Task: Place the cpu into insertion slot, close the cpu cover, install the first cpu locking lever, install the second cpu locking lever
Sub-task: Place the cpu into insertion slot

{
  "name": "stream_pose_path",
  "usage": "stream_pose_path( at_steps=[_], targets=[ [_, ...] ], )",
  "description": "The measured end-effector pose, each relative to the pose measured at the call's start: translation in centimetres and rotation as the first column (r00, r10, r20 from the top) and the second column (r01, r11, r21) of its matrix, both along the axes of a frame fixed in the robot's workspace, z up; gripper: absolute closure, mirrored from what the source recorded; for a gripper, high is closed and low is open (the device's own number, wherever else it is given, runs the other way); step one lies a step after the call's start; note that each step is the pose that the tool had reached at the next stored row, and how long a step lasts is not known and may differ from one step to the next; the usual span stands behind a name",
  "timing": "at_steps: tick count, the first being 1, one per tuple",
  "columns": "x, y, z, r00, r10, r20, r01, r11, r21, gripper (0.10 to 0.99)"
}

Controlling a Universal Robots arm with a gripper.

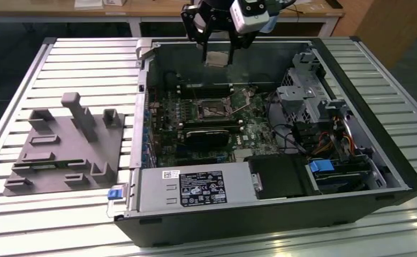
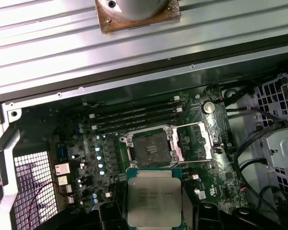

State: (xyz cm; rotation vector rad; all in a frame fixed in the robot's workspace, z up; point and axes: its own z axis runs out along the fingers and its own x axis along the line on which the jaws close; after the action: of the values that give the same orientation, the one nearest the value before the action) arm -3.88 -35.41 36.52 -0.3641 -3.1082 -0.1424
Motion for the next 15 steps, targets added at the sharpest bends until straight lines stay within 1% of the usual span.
stream_pose_path(
  at_steps=[9, 15],
  targets=[
    [0.00, 0.00, -0.03, 0.9985, -0.054, 0.0000, 0.054, 0.9985, 0.000, 0.545],
    [-0.01, 0.00, -0.07, 0.9940, -0.109, 0.0001, 0.109, 0.9940, 0.000, 0.545]
  ],
)
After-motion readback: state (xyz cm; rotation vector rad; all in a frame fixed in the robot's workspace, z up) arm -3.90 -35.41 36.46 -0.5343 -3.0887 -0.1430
